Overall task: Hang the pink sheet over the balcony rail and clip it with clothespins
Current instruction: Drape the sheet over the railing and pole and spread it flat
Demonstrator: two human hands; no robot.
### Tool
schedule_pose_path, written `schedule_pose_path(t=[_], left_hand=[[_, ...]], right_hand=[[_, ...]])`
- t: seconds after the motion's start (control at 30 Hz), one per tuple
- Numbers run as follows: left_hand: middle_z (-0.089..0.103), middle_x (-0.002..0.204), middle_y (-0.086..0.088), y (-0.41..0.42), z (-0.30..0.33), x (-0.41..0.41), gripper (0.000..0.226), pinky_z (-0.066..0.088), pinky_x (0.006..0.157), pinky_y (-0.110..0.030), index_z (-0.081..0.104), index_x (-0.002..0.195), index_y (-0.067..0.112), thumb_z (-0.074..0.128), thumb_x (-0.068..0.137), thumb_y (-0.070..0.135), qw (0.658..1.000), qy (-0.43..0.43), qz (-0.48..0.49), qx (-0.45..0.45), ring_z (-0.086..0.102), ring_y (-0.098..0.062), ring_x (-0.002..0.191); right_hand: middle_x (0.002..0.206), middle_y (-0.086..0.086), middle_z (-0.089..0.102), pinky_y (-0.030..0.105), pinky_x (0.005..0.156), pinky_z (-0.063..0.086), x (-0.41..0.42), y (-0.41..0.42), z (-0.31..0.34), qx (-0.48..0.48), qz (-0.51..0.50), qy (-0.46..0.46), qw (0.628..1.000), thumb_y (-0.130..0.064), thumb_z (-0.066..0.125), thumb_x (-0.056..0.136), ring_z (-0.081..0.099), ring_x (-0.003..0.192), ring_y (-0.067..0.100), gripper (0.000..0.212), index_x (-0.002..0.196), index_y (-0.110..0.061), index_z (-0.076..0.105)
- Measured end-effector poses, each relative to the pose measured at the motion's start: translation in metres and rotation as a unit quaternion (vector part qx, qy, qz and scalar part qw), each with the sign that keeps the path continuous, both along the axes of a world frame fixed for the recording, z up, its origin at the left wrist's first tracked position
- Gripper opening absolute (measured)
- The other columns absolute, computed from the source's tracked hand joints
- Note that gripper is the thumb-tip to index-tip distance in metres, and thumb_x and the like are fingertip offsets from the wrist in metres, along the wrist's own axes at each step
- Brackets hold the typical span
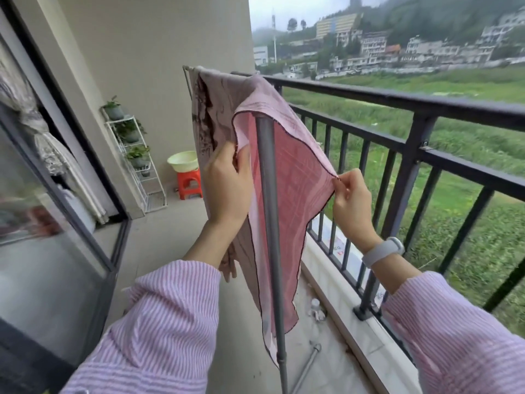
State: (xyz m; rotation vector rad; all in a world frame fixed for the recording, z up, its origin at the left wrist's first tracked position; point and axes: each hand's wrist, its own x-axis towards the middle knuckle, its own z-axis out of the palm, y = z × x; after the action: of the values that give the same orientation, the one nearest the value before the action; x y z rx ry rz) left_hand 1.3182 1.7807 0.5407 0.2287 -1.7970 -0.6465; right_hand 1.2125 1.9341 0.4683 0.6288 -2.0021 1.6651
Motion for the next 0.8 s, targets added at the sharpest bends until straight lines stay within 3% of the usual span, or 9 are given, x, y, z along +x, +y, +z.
schedule_pose_path(t=[0.07, 0.17, 0.23, 0.3, 0.4, 0.53, 0.7, 0.8], left_hand=[[0.041, 0.057, -0.006, 0.005, 0.017, -0.001, 0.028, 0.019, 0.055, -0.025, 0.041, 0.062, 0.01, 0.054, 0.087, 0.011, 1.0, 0.021, 0.006, -0.013, 0.028, -0.014, 0.055], [0.061, 0.073, -0.011, 0.012, 0.035, -0.002, 0.012, 0.034, 0.061, -0.028, 0.061, 0.079, 0.004, 0.053, 0.085, 0.01, 0.998, 0.049, 0.001, -0.033, 0.048, -0.016, 0.065], [0.064, 0.081, -0.008, 0.016, 0.037, 0.0, 0.011, 0.04, 0.066, -0.028, 0.063, 0.088, 0.005, 0.055, 0.084, 0.012, 0.998, 0.046, -0.007, -0.047, 0.054, -0.017, 0.072], [0.058, 0.08, -0.003, 0.02, 0.026, 0.003, 0.015, 0.037, 0.066, -0.024, 0.06, 0.09, 0.004, 0.06, 0.083, 0.017, 0.999, 0.007, -0.008, -0.05, 0.049, -0.013, 0.071], [0.053, 0.082, -0.003, 0.022, -0.005, 0.011, 0.022, 0.033, 0.067, -0.021, 0.056, 0.089, 0.003, 0.065, 0.08, 0.021, 0.998, -0.055, -0.009, -0.015, 0.046, -0.013, 0.074], [0.056, 0.07, -0.007, 0.017, -0.03, 0.02, 0.015, 0.029, 0.06, -0.019, 0.059, 0.072, 0.004, 0.062, 0.082, 0.014, 0.998, -0.069, -0.004, 0.012, 0.051, -0.022, 0.065], [0.058, 0.066, -0.014, 0.014, -0.026, 0.024, 0.018, 0.03, 0.058, -0.022, 0.06, 0.067, 0.002, 0.063, 0.081, 0.013, 0.998, -0.057, -0.005, 0.033, 0.047, -0.021, 0.061], [0.056, 0.065, -0.009, 0.014, -0.02, 0.022, 0.017, 0.032, 0.058, -0.023, 0.061, 0.07, 0.003, 0.062, 0.082, 0.014, 0.998, -0.035, -0.011, 0.042, 0.048, -0.019, 0.061]], right_hand=[[0.06, -0.004, 0.039, 0.015, 0.049, 0.029, -0.002, 0.01, -0.012, 0.0, -0.011, -0.016, 1.0, 0.004, 0.044, 0.088, 0.035, 0.054, 0.008, 0.02, 0.073, -0.008, 0.04], [0.058, -0.003, 0.039, 0.024, 0.05, 0.021, -0.005, 0.019, -0.035, 0.012, -0.014, -0.047, 0.999, 0.005, 0.044, 0.088, 0.034, 0.054, 0.014, 0.02, 0.072, -0.007, 0.039], [0.059, 0.0, 0.041, 0.026, 0.051, 0.021, -0.004, 0.019, -0.049, 0.021, -0.008, -0.07, 0.997, 0.003, 0.044, 0.089, 0.036, 0.056, 0.019, 0.019, 0.073, -0.007, 0.04], [0.064, 0.008, 0.046, 0.029, 0.053, 0.026, -0.002, 0.015, -0.056, 0.031, 0.004, -0.078, 0.996, 0.001, 0.044, 0.09, 0.042, 0.062, 0.025, 0.017, 0.074, -0.006, 0.042], [0.073, 0.013, 0.05, 0.031, 0.063, 0.039, 0.0, 0.01, -0.052, 0.024, 0.015, -0.065, 0.997, -0.003, 0.046, 0.09, 0.048, 0.068, 0.023, 0.015, 0.076, -0.002, 0.047], [0.069, -0.007, 0.042, 0.009, 0.06, 0.036, 0.002, 0.007, -0.022, -0.023, 0.014, -0.032, 0.999, -0.003, 0.043, 0.091, 0.045, 0.062, -0.007, 0.014, 0.078, -0.008, 0.044], [0.067, -0.01, 0.038, 0.012, 0.054, 0.033, -0.003, 0.017, 0.008, -0.05, -0.058, 0.005, 0.997, -0.003, 0.039, 0.092, 0.037, 0.057, 0.002, 0.012, 0.083, -0.01, 0.04], [0.064, -0.008, 0.037, 0.019, 0.048, 0.027, -0.001, 0.029, -0.002, -0.013, -0.059, 0.007, 0.998, 0.001, 0.038, 0.091, 0.034, 0.054, 0.005, 0.014, 0.081, -0.009, 0.038]])
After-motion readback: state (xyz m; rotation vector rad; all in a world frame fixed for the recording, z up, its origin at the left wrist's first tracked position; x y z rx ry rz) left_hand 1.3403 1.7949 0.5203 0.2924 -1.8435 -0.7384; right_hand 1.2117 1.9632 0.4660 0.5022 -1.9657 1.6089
